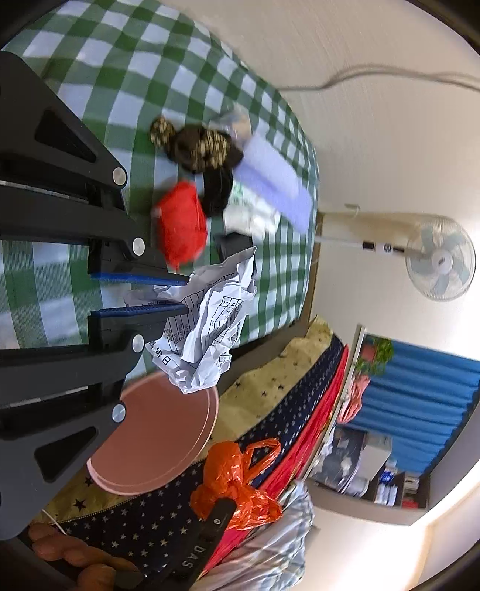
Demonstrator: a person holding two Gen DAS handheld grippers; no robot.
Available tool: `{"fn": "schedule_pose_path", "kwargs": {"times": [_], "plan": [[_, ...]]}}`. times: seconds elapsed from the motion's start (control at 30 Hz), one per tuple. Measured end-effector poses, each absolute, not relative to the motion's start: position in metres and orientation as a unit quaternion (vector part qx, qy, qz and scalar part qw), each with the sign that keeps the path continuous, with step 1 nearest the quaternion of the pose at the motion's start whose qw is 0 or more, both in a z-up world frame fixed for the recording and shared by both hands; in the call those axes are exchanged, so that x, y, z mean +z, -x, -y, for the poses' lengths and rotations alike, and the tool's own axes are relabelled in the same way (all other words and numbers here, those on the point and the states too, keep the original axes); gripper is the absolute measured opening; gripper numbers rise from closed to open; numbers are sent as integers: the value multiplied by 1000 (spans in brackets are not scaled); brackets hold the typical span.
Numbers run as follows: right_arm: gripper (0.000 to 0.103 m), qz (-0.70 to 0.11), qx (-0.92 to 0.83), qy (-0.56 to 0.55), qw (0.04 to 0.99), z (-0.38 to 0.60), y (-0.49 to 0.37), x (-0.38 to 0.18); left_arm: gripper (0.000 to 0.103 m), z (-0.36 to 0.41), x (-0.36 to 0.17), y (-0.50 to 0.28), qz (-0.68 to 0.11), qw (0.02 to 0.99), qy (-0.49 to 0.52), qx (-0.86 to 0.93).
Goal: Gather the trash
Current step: 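Lift the paper with the left gripper while the right gripper carries the orange bag over the pink bin, then open the right gripper over the pink bin while the left gripper drops the paper in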
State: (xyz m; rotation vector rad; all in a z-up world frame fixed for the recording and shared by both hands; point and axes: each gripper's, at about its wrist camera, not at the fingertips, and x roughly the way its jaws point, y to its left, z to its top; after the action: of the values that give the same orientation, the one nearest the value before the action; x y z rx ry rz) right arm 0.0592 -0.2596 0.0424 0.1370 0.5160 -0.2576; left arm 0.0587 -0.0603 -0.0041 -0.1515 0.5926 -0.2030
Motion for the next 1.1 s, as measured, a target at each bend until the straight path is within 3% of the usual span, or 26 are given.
{"fn": "schedule_pose_path", "kwargs": {"times": [0.77, 0.9, 1.0, 1.1], "plan": [[38, -264, -219, -71, 937, 304, -60, 21, 10, 152, -33, -98, -322, 928, 33, -186], [47, -262, -226, -72, 935, 306, -60, 20, 11, 159, -35, -102, -331, 920, 42, -207], [54, -260, -230, -74, 935, 307, -59, 21, 21, 162, -37, -102, -335, 917, 43, -210], [57, -259, -230, -74, 935, 306, -58, 21, 21, 158, -36, -102, -336, 917, 49, -208]]}}
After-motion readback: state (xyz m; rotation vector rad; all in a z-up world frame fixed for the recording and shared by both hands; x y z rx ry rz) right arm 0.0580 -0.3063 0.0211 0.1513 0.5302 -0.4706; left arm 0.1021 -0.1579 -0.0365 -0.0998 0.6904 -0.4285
